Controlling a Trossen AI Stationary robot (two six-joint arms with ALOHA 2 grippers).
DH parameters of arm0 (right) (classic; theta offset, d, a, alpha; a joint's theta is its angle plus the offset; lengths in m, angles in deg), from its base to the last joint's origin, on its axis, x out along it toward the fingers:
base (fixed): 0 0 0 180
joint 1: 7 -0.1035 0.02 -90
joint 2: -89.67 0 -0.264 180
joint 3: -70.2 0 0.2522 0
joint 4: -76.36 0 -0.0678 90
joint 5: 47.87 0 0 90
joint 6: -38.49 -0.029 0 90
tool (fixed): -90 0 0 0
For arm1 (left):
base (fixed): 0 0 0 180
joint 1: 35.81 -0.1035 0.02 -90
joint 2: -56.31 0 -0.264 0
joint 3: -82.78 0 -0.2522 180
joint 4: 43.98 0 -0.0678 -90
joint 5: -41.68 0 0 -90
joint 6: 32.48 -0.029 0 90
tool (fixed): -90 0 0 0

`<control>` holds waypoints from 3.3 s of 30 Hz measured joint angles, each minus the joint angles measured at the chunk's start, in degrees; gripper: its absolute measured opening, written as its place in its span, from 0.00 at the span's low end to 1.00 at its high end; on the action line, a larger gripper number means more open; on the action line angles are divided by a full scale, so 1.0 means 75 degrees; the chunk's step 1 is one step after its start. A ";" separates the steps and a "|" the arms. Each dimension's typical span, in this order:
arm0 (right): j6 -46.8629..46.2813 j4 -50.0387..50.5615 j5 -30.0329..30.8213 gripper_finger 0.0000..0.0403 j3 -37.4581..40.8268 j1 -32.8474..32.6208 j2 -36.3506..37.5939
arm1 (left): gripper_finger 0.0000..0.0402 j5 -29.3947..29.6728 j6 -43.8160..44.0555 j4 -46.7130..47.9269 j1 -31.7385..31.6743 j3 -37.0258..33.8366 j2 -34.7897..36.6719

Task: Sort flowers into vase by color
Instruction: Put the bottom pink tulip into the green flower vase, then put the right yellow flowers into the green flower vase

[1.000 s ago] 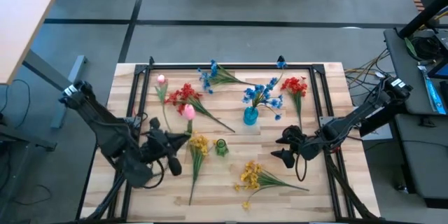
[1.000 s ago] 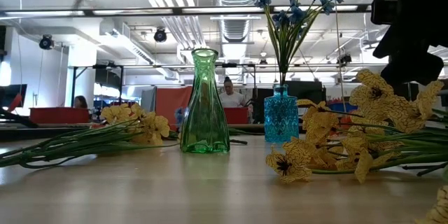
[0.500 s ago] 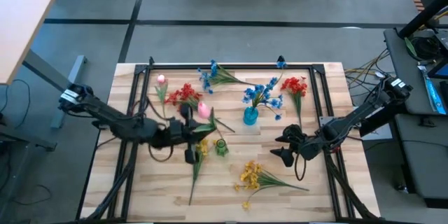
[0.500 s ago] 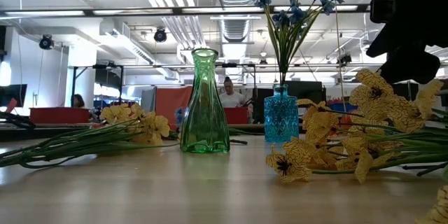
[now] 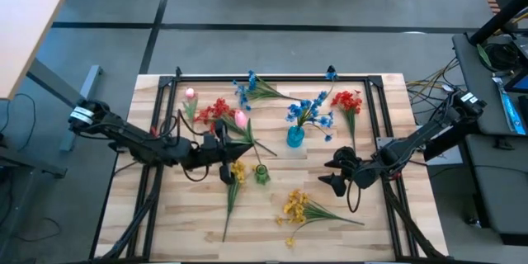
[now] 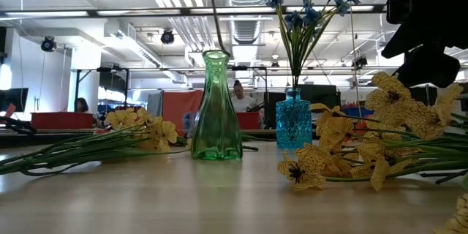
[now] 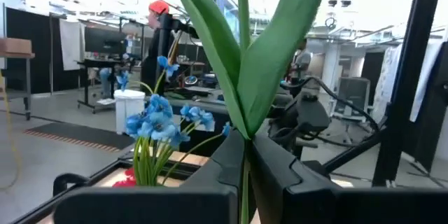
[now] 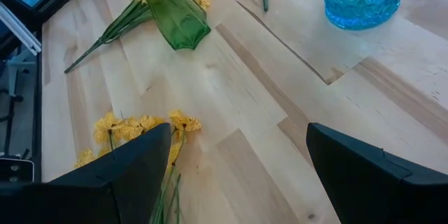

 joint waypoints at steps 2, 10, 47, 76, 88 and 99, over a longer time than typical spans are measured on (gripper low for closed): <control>0.0000 -0.0052 0.0003 0.81 0.0000 0.0000 0.0000 | 0.00 0.0032 -0.0071 0.0129 -0.0006 0.0018 -0.0002; -0.0034 -0.0111 0.0015 0.81 0.0000 0.0000 0.0000 | 0.00 0.0029 -0.0244 0.0611 -0.0006 0.0338 0.0000; -0.0055 -0.0108 0.0017 0.81 0.0000 0.0001 0.0000 | 0.00 -0.0237 0.0031 0.1484 0.0087 0.1178 -0.0273; 0.0654 -0.0339 -0.0346 0.81 -0.0103 -0.0003 -0.0003 | 0.50 -0.0188 0.0675 0.2336 0.0229 0.1412 -0.1258; 0.1512 0.0757 -0.1655 0.81 -0.1359 -0.0444 -0.1065 | 0.64 -0.0163 0.1416 0.5396 0.0560 0.1412 -0.0015; 0.1551 0.2352 -0.2701 0.81 -0.3244 -0.0854 -0.3406 | 0.64 -0.0169 0.5634 1.0139 0.0740 0.1408 0.0846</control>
